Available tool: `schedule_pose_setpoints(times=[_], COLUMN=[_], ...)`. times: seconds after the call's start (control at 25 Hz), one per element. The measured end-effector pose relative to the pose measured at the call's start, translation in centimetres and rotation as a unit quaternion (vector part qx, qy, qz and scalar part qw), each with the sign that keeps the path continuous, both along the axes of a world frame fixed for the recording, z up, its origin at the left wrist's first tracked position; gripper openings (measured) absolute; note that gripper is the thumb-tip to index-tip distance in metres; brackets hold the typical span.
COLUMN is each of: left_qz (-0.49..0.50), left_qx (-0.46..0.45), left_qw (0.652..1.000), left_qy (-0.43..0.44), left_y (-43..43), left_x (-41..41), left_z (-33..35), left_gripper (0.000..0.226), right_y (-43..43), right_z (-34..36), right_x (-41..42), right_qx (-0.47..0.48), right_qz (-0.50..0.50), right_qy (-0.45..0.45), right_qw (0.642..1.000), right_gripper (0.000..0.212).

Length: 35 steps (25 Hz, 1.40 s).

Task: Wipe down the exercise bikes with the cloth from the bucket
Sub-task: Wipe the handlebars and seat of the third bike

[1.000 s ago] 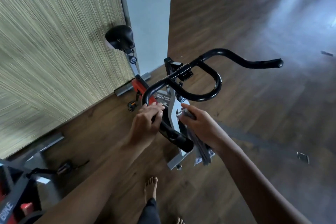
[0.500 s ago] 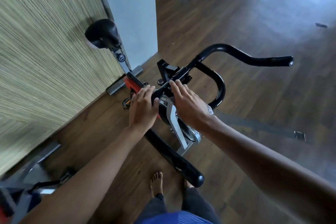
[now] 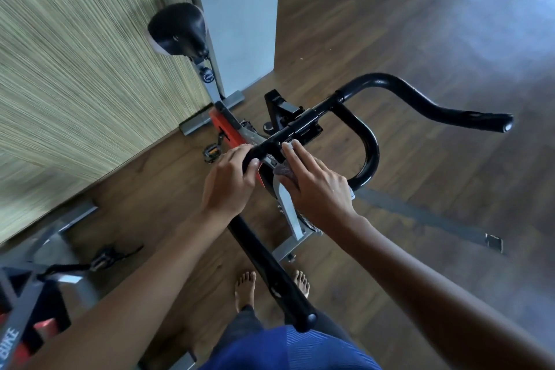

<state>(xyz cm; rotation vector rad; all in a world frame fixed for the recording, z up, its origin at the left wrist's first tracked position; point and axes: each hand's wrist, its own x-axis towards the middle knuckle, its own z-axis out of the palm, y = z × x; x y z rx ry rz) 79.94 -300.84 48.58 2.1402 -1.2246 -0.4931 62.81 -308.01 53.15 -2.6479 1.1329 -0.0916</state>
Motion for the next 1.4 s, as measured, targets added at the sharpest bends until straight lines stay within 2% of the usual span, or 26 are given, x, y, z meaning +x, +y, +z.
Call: schedule_pose_setpoints(times=[0.24,0.36,0.44,0.64,0.8,1.04,1.24,1.4], left_qz=[-0.014,-0.038,-0.059,-0.180,-0.278,-0.369,-0.380,-0.365], left_qx=[0.000,-0.015,-0.032,-0.093,-0.105,-0.132,-0.121,-0.114], left_qw=[1.000,0.999,0.997,0.978,0.954,0.919,0.916,0.923], left_qy=[0.017,-0.022,-0.043,-0.039,-0.043,-0.050,-0.054,-0.048], left_y=[0.2,0.0,-0.3,-2.5,-5.3,-9.6,-13.2,-16.3], left_x=[0.1,0.1,-0.1,-3.0,-8.6,-20.4,-31.6,-38.8], left_z=[0.1,1.0,2.2,6.6,9.1,11.0,11.8,12.1], left_gripper=[0.052,0.048,0.046,0.036,0.035,0.033,0.037,0.031], right_y=[0.1,0.4,0.9,2.6,2.9,1.2,-1.9,-5.4], right_z=[-0.6,0.1,1.0,3.2,4.4,4.9,5.2,5.9], right_x=[-0.2,-0.5,-1.0,-4.5,-10.1,-21.3,-31.6,-38.6], right_qx=[-0.045,-0.011,0.022,0.024,0.025,-0.003,0.021,0.049], right_qz=[0.003,-0.006,-0.048,-0.179,-0.289,-0.375,-0.390,-0.381], right_qy=[-0.025,-0.086,-0.126,-0.236,-0.299,-0.357,-0.387,-0.393], right_qw=[0.999,0.996,0.991,0.955,0.909,0.855,0.836,0.835], right_gripper=[0.054,0.053,0.055,0.053,0.051,0.048,0.047,0.048])
